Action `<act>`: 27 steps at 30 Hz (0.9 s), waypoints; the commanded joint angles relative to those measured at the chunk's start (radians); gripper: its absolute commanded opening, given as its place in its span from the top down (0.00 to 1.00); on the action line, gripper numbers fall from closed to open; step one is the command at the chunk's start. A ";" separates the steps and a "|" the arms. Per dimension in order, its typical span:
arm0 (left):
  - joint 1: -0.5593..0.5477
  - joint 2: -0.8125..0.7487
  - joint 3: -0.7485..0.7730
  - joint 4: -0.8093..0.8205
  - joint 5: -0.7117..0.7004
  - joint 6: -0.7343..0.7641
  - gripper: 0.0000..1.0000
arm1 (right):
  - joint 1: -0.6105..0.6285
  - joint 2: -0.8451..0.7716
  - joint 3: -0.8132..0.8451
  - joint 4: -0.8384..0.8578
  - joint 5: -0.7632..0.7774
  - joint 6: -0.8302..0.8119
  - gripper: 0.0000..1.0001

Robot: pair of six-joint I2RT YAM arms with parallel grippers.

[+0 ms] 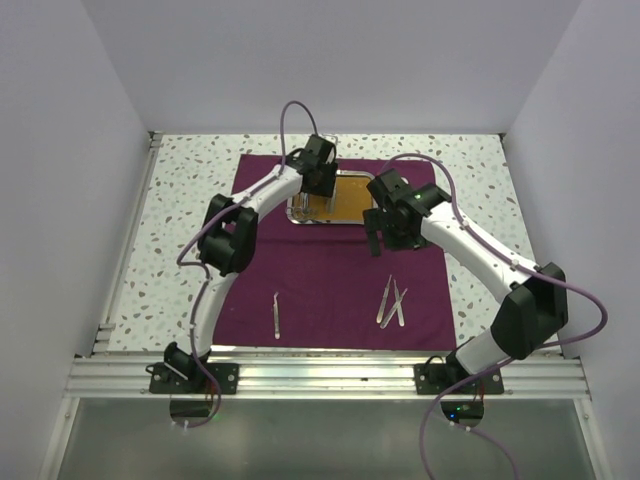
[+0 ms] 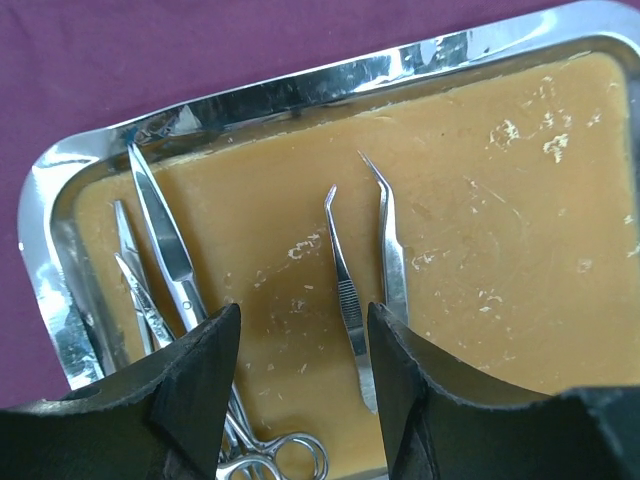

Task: Open and lay out the surgical kit
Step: Pick up the medical item from the container.

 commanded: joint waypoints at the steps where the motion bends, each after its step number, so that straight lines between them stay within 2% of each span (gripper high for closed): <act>1: 0.004 0.009 0.026 0.025 0.024 0.017 0.43 | -0.009 0.006 0.040 -0.001 0.003 -0.034 0.09; 10: -0.005 0.043 0.030 0.015 0.039 0.017 0.48 | -0.020 0.001 0.026 0.003 -0.008 -0.032 0.09; 22: -0.030 0.081 0.030 -0.002 0.047 0.022 0.70 | -0.035 -0.025 0.000 0.003 -0.009 -0.040 0.09; 25: -0.031 0.086 0.030 -0.007 0.059 0.022 0.82 | -0.037 -0.030 -0.006 0.003 -0.009 -0.041 0.09; 26: -0.031 0.087 0.030 -0.010 0.062 0.022 0.98 | -0.039 -0.031 -0.006 0.005 -0.009 -0.041 0.09; 27: -0.031 0.090 0.030 -0.013 0.064 0.022 1.00 | -0.040 -0.031 -0.008 0.006 -0.011 -0.041 0.09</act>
